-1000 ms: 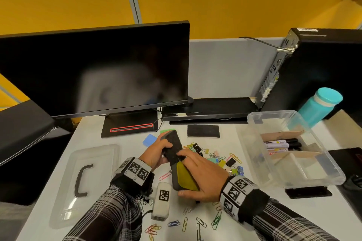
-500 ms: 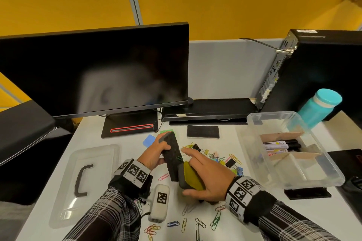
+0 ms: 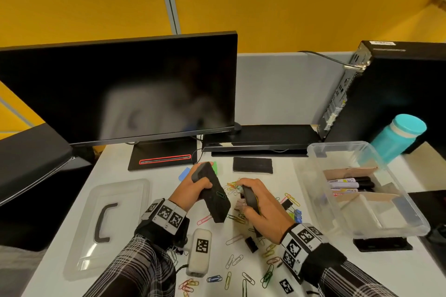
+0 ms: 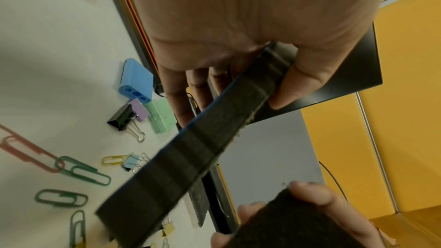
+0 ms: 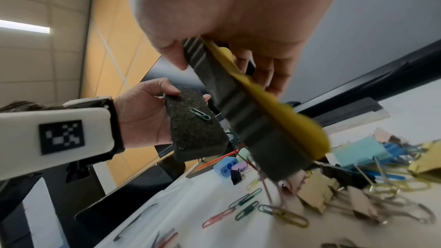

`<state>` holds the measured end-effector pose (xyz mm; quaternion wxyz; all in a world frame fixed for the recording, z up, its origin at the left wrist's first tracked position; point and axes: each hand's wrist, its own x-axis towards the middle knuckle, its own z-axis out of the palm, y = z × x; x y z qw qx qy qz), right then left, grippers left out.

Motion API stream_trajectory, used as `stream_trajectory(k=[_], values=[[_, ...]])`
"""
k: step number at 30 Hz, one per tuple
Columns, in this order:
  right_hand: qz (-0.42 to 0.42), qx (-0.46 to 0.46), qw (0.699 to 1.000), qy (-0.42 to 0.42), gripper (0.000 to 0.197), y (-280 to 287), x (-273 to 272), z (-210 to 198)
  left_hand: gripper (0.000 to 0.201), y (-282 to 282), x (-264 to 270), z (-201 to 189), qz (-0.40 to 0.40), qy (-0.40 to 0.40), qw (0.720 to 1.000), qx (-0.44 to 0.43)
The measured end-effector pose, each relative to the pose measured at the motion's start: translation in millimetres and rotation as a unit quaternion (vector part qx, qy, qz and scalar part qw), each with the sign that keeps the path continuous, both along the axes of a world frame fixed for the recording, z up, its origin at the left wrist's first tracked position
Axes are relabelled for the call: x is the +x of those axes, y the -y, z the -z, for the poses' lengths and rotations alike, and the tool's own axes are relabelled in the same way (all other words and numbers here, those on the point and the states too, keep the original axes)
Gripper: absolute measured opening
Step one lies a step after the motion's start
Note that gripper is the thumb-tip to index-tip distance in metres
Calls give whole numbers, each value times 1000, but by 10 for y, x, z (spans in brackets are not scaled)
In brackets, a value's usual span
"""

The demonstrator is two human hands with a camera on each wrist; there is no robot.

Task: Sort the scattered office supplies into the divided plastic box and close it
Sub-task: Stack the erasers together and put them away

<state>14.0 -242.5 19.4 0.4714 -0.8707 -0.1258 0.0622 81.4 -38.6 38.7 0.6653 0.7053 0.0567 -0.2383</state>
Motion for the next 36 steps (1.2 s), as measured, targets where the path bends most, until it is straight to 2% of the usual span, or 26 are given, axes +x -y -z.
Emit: stream_trajectory(k=[4,8,12,17,20,24,29,32,36], values=[[57,-12,998,19,20,-133,83,40,60,17,-34,-34,16,4,1000,-3],[73,-10,997,33,9,-298,175,116,48,64,-74,-55,29,27,999,-9],[63,-21,998,19,9,-375,227,152,44,60,-82,-90,34,33,999,-4],[21,-76,997,-13,11,-434,208,151,42,39,-85,-81,28,34,999,14],[55,-132,989,-29,9,-367,208,221,40,-38,-54,-75,0,36,999,37],[67,-195,973,-101,30,-263,221,272,36,-161,-45,-28,-18,32,998,43],[65,-141,979,-134,54,-171,228,27,33,-289,-49,104,-10,37,993,114],[57,-115,983,-132,37,-66,244,-219,30,-316,-50,135,-1,55,986,155],[31,-31,994,-97,18,21,262,-484,26,-235,-59,80,39,72,989,126]])
